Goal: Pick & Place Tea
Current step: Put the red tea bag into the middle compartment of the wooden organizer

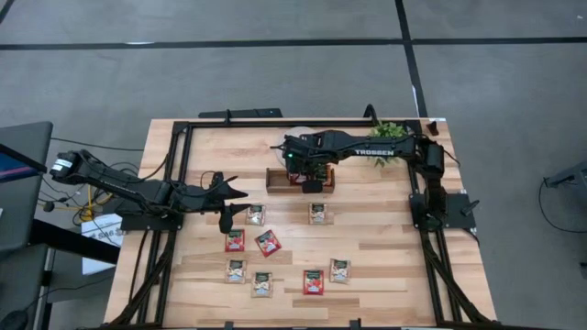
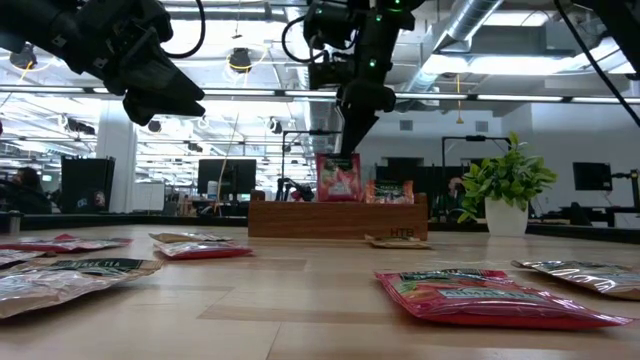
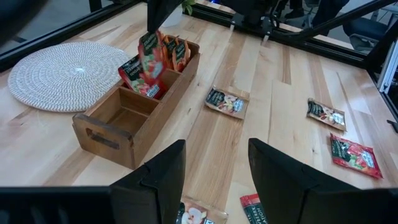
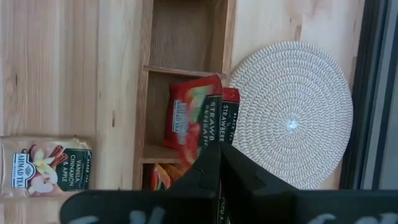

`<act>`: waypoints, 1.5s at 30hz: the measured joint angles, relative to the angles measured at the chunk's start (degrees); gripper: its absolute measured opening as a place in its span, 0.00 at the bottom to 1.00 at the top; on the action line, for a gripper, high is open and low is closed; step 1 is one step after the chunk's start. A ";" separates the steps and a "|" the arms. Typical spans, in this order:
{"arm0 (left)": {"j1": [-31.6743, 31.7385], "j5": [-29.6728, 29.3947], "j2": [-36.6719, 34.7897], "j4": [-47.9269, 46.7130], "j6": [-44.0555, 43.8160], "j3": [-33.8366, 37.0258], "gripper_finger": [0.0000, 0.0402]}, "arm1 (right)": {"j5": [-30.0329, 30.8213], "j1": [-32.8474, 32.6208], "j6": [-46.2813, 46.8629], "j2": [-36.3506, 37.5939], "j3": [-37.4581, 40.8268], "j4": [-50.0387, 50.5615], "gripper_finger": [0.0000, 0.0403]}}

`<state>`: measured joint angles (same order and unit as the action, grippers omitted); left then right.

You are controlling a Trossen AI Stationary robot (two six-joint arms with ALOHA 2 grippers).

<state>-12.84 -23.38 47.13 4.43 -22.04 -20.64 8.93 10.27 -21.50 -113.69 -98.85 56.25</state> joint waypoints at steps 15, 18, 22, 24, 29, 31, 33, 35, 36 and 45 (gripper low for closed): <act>0.00 0.00 0.00 0.00 0.00 0.00 0.42 | -1.64 1.46 -0.02 0.00 0.00 -0.16 0.00; 0.00 0.00 0.00 0.00 0.00 0.00 0.42 | -1.68 1.50 -0.03 0.00 0.00 -0.16 0.00; 0.00 0.00 0.00 0.00 0.00 0.00 0.42 | -1.66 1.52 -0.02 0.00 0.00 -0.16 0.00; 0.00 0.00 0.00 0.00 0.00 0.00 0.42 | -1.75 1.52 -0.02 0.00 0.01 -0.17 0.00; 0.01 0.00 0.00 0.00 -0.01 0.01 0.42 | -2.96 1.50 -0.02 0.00 0.02 -0.16 0.00; 0.00 0.00 0.00 0.00 -0.01 0.00 0.42 | -2.98 1.50 -0.01 0.00 0.02 -0.16 0.00; 0.00 0.00 0.00 0.00 -0.01 0.00 0.42 | -2.98 1.50 0.00 0.00 0.02 -0.16 0.00; 0.00 0.00 0.00 0.00 -0.01 0.00 0.42 | -2.97 1.50 0.00 0.00 0.02 -0.16 0.00; 0.01 0.00 0.00 0.00 -0.02 0.00 0.42 | -2.97 1.51 0.00 0.00 0.02 -0.16 0.00; 0.02 0.00 0.00 0.00 -0.02 0.00 0.42 | -3.06 1.52 0.04 -0.02 0.02 -0.14 0.00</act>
<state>-12.82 -23.38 47.13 4.43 -22.06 -20.64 5.87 11.79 -21.45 -113.71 -98.83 56.12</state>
